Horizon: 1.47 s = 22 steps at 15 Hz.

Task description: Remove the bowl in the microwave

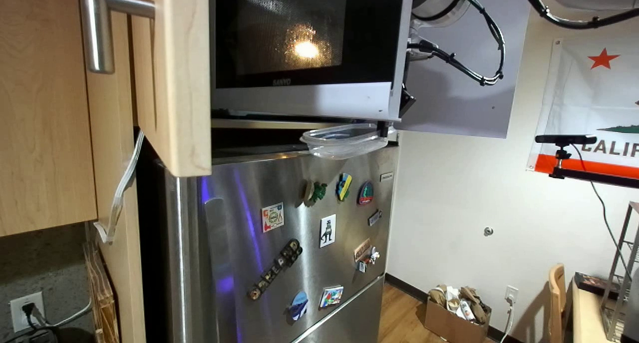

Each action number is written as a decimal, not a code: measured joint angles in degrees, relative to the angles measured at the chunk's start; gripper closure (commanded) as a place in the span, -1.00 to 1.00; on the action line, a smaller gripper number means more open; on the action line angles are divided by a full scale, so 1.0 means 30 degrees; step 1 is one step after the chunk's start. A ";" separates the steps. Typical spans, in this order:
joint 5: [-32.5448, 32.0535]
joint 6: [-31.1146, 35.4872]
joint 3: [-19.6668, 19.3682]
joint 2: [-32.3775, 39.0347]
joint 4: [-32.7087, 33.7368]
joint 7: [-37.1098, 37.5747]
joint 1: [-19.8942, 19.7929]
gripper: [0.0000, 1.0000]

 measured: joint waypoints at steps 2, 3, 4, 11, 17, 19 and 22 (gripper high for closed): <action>0.0079 -0.0031 -0.0039 0.0062 0.0136 -0.0365 -0.0004 0.90; 0.0305 -0.0066 -0.0104 0.0110 0.0257 -0.0708 -0.0005 0.90; 0.0624 -0.0089 -0.0216 0.0193 0.0415 -0.1064 -0.0006 0.90; 0.2719 -0.0094 -0.1138 0.1625 0.2379 -0.2263 -0.0320 0.90; 0.3624 -0.0094 -0.1486 0.3174 0.3898 -0.2263 -0.0482 0.90; 0.3750 -0.0094 -0.1507 0.3715 0.4303 -0.2263 -0.0509 0.90; 0.3912 -0.0095 -0.1509 0.4424 0.4807 -0.2281 -0.0528 0.91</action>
